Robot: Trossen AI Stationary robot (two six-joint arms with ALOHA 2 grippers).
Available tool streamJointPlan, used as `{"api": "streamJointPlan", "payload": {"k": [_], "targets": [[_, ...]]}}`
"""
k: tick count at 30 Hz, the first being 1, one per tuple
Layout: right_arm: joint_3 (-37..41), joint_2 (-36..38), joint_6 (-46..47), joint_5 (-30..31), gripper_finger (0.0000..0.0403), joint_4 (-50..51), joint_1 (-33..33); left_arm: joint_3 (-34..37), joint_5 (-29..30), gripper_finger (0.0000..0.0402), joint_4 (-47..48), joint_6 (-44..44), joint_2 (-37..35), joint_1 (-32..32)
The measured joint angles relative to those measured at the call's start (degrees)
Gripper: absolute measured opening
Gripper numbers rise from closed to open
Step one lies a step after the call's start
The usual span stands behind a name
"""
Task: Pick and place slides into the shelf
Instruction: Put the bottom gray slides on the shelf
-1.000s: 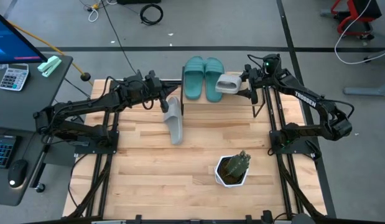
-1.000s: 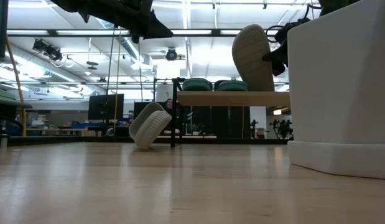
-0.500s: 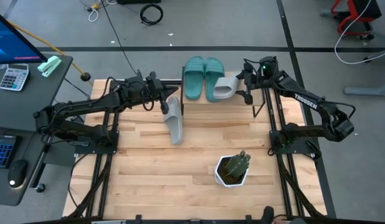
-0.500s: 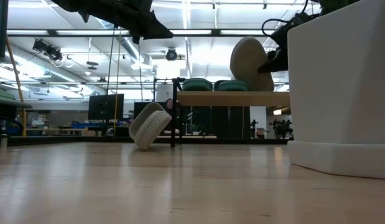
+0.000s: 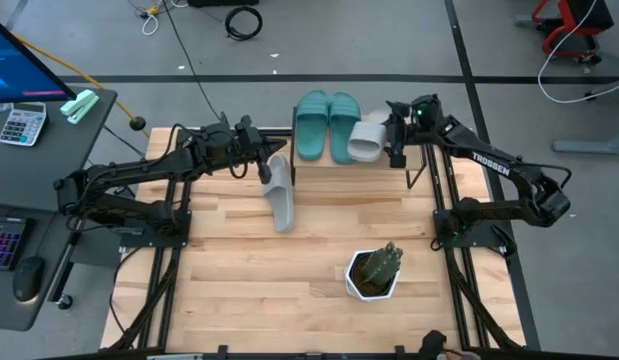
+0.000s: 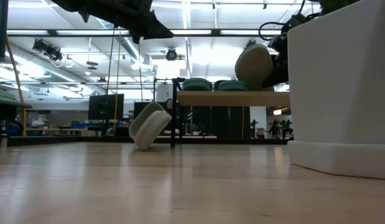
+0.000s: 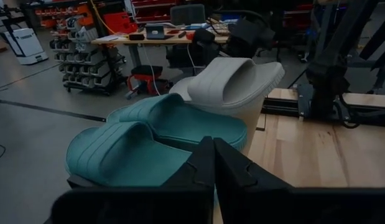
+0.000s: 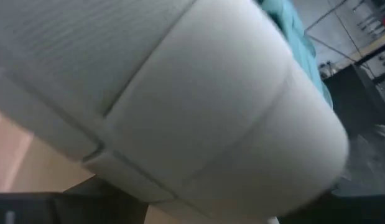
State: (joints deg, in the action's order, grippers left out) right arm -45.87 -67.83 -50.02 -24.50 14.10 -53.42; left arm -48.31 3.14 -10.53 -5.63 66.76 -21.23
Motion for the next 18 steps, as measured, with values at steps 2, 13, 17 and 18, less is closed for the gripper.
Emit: {"api": "streamJointPlan", "payload": {"k": [2, 13, 17, 18], "targets": [[0.0, 0.0, -1.2, 3.2, 0.0277, 0.7, 1.0, 0.0, 0.0, 0.0005, 0.0, 0.0, 0.0, 0.0], [-1.7, 3.0, -4.2, 16.3, 0.0263, 3.6, 6.2, 0.0, 0.0, 0.0023, 0.1, 0.0, 0.0, 0.0], [-3.4, 5.1, -4.1, 18.3, 0.0258, 6.3, 6.9, 0.0, 0.0, 0.0008, 0.1, -0.1, 0.0, 0.0], [-3.7, 5.4, -4.1, 18.6, 0.0257, 7.2, 6.9, 0.0, 0.0, 0.0006, 0.1, -0.1, 0.0, 0.0]]}}
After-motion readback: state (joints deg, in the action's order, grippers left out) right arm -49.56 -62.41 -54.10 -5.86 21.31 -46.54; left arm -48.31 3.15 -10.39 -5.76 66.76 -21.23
